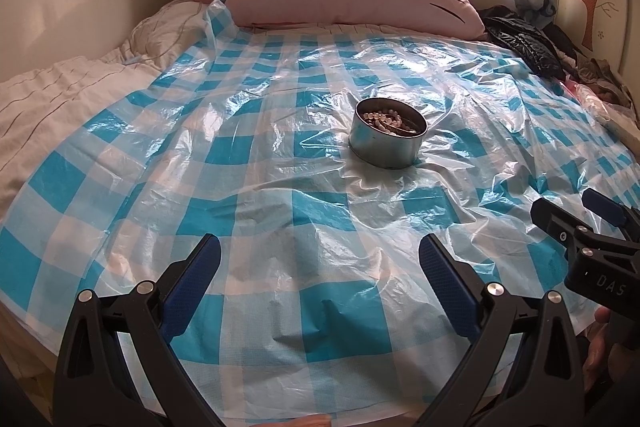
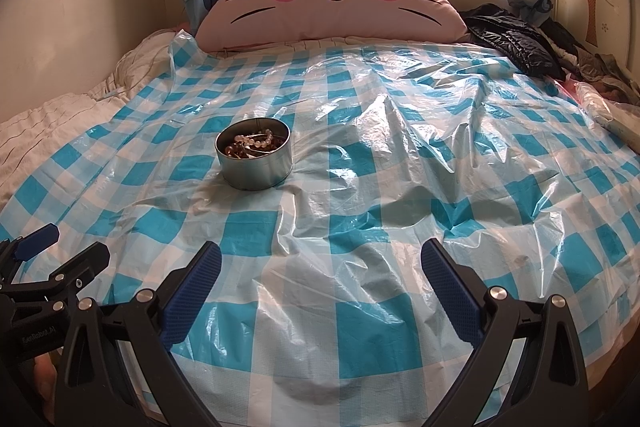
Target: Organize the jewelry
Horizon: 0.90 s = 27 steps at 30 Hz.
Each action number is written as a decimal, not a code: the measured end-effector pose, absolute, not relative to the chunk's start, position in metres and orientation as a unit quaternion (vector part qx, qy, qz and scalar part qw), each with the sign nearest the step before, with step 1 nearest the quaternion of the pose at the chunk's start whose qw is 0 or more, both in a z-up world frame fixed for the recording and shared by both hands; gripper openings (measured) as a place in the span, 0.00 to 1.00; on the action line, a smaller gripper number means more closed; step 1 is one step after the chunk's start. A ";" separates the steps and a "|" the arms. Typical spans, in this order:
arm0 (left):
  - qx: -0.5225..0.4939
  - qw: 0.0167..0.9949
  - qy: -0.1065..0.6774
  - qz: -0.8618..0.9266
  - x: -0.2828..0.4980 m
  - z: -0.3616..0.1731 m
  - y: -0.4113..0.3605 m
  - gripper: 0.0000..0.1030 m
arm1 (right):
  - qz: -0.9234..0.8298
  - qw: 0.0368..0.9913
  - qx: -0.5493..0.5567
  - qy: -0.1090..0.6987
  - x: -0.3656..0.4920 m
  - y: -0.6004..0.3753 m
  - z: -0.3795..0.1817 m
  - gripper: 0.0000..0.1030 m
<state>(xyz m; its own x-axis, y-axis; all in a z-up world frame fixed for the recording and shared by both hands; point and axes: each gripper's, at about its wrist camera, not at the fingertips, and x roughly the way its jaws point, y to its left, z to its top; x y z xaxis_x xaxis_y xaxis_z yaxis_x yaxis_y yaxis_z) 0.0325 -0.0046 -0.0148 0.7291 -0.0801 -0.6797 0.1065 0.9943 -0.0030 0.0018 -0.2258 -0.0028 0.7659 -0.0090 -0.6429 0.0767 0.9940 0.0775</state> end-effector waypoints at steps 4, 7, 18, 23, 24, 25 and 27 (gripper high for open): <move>0.018 0.925 0.376 -0.049 0.038 -0.016 -0.003 0.93 | -0.023 0.938 0.049 0.342 0.002 -0.225 -0.003 0.93; 0.021 0.923 0.380 -0.047 0.040 -0.016 -0.002 0.93 | -0.022 0.938 0.049 0.342 0.002 -0.226 -0.004 0.93; 0.031 0.922 0.383 -0.044 0.042 -0.016 -0.006 0.93 | -0.023 0.938 0.048 0.342 0.002 -0.224 -0.004 0.93; 0.040 0.923 0.381 -0.042 0.042 -0.016 -0.008 0.93 | -0.023 0.938 0.048 0.342 0.002 -0.224 -0.004 0.93; 0.042 0.923 0.381 -0.042 0.042 -0.016 -0.009 0.93 | -0.023 0.938 0.048 0.342 0.002 -0.224 -0.004 0.93; 0.042 0.923 0.380 -0.042 0.042 -0.016 -0.009 0.93 | -0.023 0.938 0.048 0.342 0.002 -0.224 -0.003 0.93; 0.041 0.923 0.380 -0.042 0.041 -0.016 -0.009 0.93 | -0.023 0.938 0.048 0.342 0.002 -0.224 -0.003 0.93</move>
<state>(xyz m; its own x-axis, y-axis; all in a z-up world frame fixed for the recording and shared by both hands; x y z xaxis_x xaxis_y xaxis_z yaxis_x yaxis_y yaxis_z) 0.0413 -0.0091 -0.0157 0.7081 -0.0455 -0.7046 0.1081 0.9931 0.0445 0.0021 -0.2240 -0.0033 0.7644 -0.0113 -0.6446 0.0764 0.9944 0.0733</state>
